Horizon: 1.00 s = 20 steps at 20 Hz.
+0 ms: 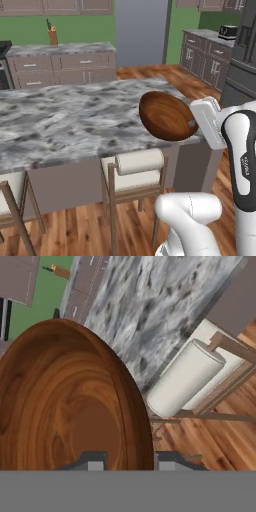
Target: Pick up the bowls from the cabinet and place each bowl in front of a stool on the dining counter.
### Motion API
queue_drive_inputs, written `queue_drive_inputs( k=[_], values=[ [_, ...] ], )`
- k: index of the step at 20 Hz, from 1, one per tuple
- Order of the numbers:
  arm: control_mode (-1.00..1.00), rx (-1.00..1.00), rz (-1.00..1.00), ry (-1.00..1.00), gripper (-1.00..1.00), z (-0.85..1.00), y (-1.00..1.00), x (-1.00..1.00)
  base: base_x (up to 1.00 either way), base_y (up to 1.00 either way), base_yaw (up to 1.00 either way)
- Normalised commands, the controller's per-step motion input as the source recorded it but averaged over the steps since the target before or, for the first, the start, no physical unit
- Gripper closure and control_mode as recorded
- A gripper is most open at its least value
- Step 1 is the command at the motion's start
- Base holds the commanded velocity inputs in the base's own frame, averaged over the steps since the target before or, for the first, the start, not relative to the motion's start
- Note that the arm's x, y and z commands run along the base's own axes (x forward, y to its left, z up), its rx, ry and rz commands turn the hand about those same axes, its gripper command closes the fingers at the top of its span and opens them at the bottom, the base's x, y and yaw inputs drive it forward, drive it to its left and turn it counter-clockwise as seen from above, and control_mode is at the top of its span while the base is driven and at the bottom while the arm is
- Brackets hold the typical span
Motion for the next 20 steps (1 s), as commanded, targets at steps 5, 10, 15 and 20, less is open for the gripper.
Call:
queue_drive_inputs(
  k=[5,10,15,20],
  values=[
    [1.00,0.00,0.00,0.00,1.00,0.00,0.00,0.00,0.45,-0.03,0.02],
    [1.00,0.00,0.00,0.00,1.00,0.00,0.00,0.00,0.03,-0.29,0.04],
    [1.00,0.00,0.00,0.00,1.00,0.00,0.00,0.00,0.05,-0.37,0.04],
    [1.00,0.00,0.00,0.00,1.00,0.00,0.00,0.00,0.00,-0.42,0.00]
  ],
)
